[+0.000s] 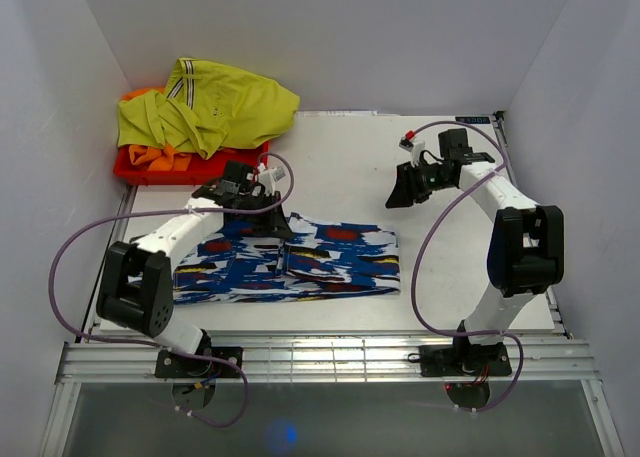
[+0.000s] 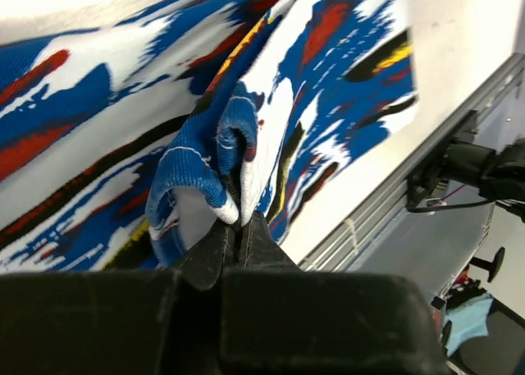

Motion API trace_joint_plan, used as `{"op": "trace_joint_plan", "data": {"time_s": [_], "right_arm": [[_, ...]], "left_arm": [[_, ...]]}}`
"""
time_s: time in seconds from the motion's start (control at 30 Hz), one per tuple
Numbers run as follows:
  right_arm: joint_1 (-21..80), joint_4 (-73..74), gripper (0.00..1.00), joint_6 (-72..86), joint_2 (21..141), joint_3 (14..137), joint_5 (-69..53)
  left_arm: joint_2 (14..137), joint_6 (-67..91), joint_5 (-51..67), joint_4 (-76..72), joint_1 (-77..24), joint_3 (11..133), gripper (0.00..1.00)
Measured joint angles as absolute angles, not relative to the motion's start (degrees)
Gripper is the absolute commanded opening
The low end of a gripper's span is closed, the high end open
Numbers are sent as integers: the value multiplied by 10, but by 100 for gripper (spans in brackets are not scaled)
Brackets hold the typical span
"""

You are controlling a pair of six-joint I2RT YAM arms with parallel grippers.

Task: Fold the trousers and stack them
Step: Fold the trousers

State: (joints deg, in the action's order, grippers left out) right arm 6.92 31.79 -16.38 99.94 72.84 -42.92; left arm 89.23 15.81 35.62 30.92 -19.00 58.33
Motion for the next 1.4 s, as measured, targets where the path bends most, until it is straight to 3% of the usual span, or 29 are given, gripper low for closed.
{"op": "trace_joint_plan", "data": {"time_s": [0.2, 0.5, 0.77, 1.1, 1.4], "right_arm": [[69, 344, 49, -173, 998, 745, -427], [78, 358, 49, -174, 998, 737, -427], [100, 357, 47, -172, 997, 707, -450], [149, 306, 45, -130, 1012, 605, -565], [150, 288, 47, -104, 1066, 562, -515]], "left_arm": [[833, 155, 354, 339, -179, 588, 0], [974, 148, 301, 366, -79, 556, 0], [990, 146, 285, 367, -77, 556, 0], [990, 147, 281, 366, -77, 556, 0], [990, 147, 279, 366, -77, 556, 0]]}}
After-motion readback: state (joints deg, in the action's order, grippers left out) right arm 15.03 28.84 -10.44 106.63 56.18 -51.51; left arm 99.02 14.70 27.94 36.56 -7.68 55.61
